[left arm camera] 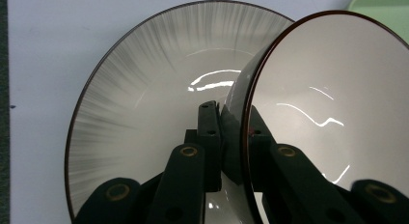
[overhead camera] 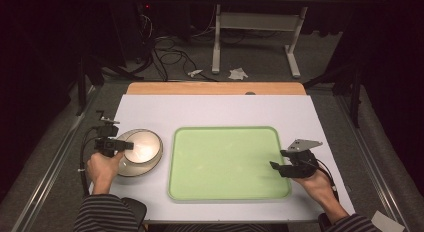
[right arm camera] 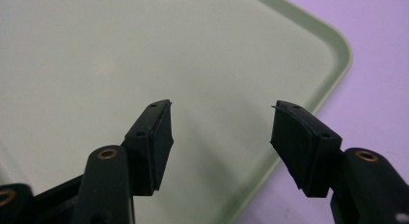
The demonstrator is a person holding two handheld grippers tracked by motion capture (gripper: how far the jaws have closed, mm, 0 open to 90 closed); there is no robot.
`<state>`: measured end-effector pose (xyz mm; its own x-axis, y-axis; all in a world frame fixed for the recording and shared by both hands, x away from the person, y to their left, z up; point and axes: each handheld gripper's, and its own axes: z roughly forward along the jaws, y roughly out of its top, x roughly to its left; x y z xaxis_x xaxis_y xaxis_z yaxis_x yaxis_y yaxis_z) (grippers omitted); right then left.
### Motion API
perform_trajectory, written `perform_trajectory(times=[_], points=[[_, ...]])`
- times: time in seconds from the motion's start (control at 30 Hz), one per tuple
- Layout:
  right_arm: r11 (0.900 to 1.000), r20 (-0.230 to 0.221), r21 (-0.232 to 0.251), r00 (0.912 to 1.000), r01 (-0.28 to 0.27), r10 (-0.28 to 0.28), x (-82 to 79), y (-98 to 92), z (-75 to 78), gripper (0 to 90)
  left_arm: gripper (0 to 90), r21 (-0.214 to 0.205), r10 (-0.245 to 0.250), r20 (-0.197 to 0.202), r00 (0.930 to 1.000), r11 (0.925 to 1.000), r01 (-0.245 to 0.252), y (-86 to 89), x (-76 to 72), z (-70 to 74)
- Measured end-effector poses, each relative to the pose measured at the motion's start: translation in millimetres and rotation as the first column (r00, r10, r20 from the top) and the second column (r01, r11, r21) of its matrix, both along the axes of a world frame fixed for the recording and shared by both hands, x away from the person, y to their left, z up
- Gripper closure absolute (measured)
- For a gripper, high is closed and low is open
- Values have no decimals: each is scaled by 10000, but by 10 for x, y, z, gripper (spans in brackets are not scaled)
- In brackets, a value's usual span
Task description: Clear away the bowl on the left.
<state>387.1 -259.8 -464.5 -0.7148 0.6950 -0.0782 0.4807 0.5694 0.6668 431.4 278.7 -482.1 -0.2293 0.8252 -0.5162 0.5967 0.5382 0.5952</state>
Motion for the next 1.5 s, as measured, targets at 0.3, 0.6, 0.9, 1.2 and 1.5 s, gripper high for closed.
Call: perform_trajectory(times=[0.3,0.6,0.9,1.2,1.5], points=[[9998,79,155,9999,128,-129,31,-14,3,415,827,-461,-256,477,9985,9985,278,-56,15,156],[9995,88,268,9999,137,-139,-12,-46,26,414,828,-368,-437,630,9971,9983,461,-143,2,233],[9990,-43,368,9997,243,-241,42,-57,7,414,828,-849,-580,971,9936,9942,663,-167,4,332],[9985,-36,377,9993,387,-385,44,-71,13,416,828,-831,-880,1111,9899,9918,975,-260,-16,406],[9981,85,405,9989,458,-462,40,-83,24,415,828,-771,-1010,1337,9859,9907,1119,-290,-42,477]])
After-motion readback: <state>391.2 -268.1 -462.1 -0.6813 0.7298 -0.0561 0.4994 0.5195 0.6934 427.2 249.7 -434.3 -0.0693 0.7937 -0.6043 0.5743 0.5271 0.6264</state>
